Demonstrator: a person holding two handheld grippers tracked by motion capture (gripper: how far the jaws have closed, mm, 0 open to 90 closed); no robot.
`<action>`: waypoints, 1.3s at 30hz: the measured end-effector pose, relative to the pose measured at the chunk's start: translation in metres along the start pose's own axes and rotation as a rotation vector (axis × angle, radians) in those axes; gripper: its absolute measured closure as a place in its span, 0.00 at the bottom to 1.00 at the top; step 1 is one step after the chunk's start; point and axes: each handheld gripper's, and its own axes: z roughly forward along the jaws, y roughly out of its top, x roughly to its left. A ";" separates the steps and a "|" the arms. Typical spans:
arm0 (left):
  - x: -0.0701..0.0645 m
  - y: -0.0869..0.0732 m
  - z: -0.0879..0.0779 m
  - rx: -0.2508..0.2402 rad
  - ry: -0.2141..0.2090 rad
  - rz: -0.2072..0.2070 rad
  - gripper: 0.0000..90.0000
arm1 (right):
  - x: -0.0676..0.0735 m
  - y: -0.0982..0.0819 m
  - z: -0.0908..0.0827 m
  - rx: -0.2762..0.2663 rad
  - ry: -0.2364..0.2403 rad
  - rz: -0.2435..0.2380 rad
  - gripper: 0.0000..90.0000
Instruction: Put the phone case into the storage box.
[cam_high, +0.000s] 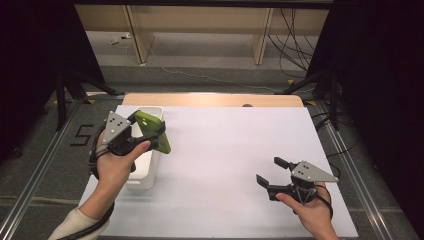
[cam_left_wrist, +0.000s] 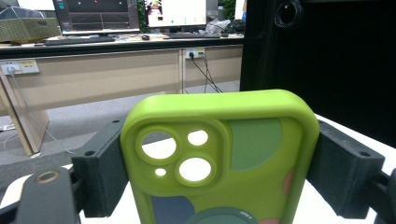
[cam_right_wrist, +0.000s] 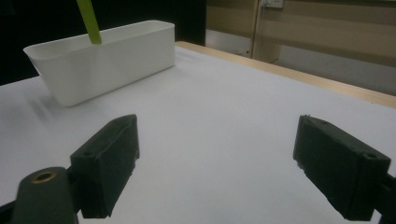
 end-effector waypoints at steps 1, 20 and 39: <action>0.001 0.000 0.000 -0.001 0.004 0.001 0.18 | 0.000 0.000 -0.001 0.000 -0.002 0.002 0.17; 0.022 0.002 -0.001 -0.004 0.068 -0.014 0.18 | -0.002 -0.004 -0.007 -0.005 -0.020 0.010 0.17; 0.038 0.002 0.008 0.009 0.116 -0.018 0.18 | -0.002 -0.006 -0.006 -0.005 -0.026 0.011 0.17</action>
